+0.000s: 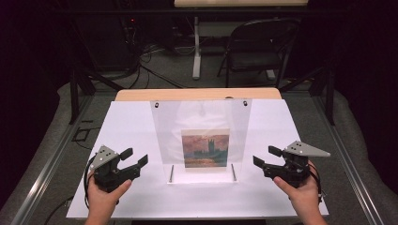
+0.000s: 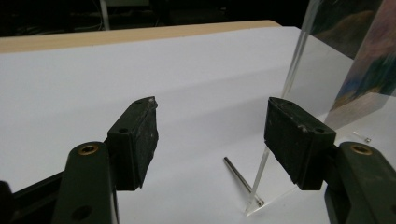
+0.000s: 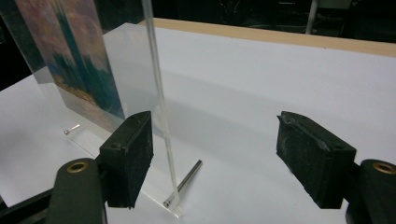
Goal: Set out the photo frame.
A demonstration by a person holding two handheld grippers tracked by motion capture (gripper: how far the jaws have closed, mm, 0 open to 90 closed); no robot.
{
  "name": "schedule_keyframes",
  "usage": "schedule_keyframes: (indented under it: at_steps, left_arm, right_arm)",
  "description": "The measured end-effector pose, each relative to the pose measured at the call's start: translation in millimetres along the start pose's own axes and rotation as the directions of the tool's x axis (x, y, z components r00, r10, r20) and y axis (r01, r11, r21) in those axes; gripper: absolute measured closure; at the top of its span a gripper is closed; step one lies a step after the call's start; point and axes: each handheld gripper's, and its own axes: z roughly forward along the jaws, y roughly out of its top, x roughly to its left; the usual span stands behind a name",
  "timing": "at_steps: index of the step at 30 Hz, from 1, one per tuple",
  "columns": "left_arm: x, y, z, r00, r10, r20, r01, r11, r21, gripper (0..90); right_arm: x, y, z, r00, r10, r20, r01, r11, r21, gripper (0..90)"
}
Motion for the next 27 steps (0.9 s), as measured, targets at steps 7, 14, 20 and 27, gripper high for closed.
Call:
schedule_keyframes:
  at_steps: [7,14,20,27]
  left_arm:
    - [13.2,-24.4,12.7,0.9986,-0.050,-0.014,0.051,0.9984,0.023,34.9]
    - [17.3,-40.7,23.0,0.9993,-0.008,-0.035,0.009,0.9994,0.032,34.5]
    - [15.3,-50.2,30.6,0.9982,0.046,-0.038,-0.045,0.9982,0.040,32.9]
    - [12.4,-54.3,37.2,0.9986,0.052,-0.013,-0.051,0.9964,0.068,32.9]
  right_arm:
    - [-6.2,-22.7,8.1,0.9993,0.035,0.013,-0.035,0.999,0.015,27.1]
    - [-4.9,-40.5,21.2,0.9993,-0.012,0.036,0.011,1.000,0.024,27.1]
    - [-3.8,-51.0,28.7,0.9982,-0.031,0.051,0.030,0.999,0.026,27.2]
    - [-4.3,-59.1,38.2,0.9994,-0.021,0.026,0.019,0.996,0.083,27.2]
